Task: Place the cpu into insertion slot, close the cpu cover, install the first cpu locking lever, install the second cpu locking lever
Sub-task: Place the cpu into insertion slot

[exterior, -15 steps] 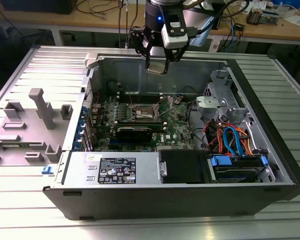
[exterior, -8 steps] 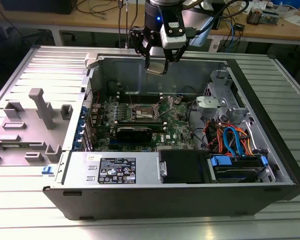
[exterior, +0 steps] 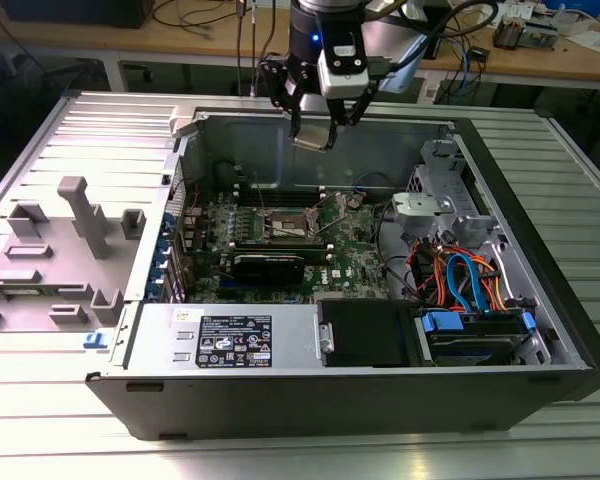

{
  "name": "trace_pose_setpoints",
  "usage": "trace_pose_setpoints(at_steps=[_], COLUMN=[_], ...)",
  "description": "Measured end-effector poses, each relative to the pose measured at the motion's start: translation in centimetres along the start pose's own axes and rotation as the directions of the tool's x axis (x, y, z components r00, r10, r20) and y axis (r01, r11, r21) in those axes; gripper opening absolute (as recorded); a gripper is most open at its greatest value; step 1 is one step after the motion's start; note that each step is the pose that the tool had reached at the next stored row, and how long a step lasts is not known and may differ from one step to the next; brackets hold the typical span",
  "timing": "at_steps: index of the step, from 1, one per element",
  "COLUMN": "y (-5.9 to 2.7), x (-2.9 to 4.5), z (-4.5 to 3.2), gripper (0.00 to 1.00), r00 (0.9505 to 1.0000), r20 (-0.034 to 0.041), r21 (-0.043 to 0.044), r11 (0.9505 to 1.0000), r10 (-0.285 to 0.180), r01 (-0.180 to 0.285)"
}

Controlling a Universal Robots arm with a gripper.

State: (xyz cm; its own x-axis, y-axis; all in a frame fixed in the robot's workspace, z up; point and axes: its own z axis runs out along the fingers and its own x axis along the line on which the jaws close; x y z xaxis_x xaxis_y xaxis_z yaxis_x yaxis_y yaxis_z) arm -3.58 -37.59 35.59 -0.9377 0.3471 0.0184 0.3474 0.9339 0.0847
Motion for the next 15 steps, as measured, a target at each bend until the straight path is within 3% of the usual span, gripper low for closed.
trace_pose_setpoints(at_steps=[5,10,15], y=[-0.01,-0.03,-0.13], x=[0.00,-0.01,0.22], z=[0.11,0.38,0.49], gripper=[0.55,0.55,0.55], r00=[0.9986,0.9902,0.9862], r20=[0.0044,0.0117,0.0139], r21=[-0.0012,-0.0033,-0.0040], r11=[0.9986,0.9903,0.9863], r10=[0.052,0.139,0.165], r01=[-0.052,-0.139,-0.165])
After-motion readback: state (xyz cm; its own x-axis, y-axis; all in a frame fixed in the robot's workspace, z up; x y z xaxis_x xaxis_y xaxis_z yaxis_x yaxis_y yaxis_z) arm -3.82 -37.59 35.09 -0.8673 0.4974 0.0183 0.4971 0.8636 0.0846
